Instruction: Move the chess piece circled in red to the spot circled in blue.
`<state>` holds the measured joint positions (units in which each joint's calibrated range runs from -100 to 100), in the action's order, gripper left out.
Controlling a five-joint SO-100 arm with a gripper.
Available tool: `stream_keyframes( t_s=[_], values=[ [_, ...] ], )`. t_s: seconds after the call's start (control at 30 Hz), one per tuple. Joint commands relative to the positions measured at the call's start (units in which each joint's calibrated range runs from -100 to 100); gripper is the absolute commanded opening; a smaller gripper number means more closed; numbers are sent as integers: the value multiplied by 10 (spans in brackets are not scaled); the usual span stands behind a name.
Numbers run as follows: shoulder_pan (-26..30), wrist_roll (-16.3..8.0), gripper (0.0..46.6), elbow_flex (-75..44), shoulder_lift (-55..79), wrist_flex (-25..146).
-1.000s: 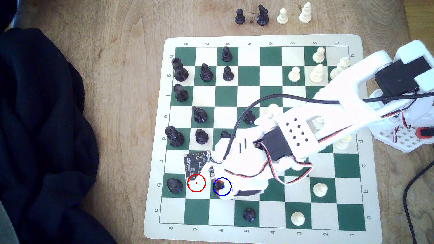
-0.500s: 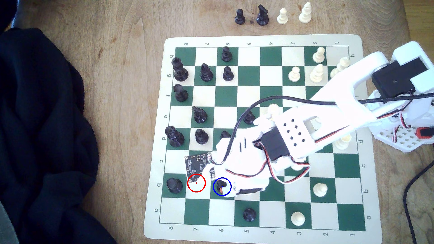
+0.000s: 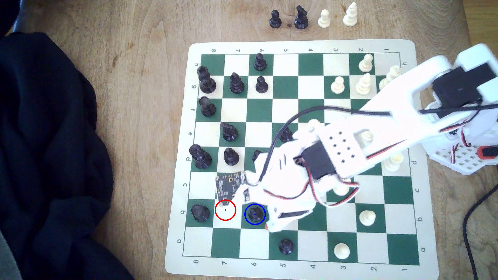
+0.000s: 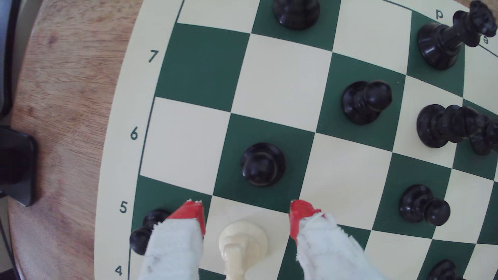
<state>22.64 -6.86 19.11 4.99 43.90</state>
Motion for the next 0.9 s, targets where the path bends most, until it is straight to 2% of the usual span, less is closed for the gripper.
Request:
stream_keyframes(
  t_s=[0.0, 0.2, 0.27, 0.37, 0.67, 0.7, 0.83, 0.87],
  values=[
    [5, 0, 175, -46, -109, 33],
    [6, -1, 174, -19, -173, 65],
    [9, -3, 174, 69, -242, 38],
    [12, -3, 174, 141, -301, 36],
    [-19, -2, 162, 393, -533, 2],
    [-30, -3, 160, 443, -580, -4],
    [-77, 0, 160, 516, -657, -12],
    [-105, 0, 159, 546, -693, -25]
  ],
)
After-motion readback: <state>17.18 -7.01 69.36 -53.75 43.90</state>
